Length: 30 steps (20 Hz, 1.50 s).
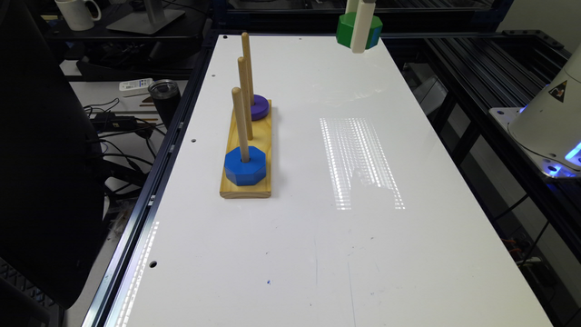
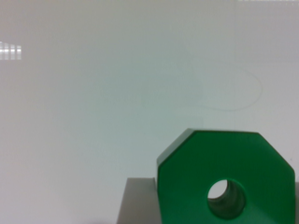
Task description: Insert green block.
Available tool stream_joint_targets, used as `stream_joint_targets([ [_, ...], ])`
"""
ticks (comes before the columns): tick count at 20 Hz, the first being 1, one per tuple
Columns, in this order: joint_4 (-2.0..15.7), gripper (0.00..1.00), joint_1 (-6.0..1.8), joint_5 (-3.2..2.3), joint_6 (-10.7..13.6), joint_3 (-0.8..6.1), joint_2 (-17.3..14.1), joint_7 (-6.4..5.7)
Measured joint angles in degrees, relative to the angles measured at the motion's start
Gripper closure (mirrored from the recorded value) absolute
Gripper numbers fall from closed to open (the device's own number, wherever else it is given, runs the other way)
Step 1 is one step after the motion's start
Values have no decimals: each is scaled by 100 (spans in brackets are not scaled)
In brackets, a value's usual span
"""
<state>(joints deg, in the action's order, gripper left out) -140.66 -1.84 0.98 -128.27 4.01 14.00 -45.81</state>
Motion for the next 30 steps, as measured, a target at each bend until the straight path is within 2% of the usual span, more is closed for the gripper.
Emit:
stream_joint_targets([
  [22, -22, 100, 2, -1, -31, 13, -1, -8],
  [30, 3, 100, 4, 0, -133, 97, -47, -59],
])
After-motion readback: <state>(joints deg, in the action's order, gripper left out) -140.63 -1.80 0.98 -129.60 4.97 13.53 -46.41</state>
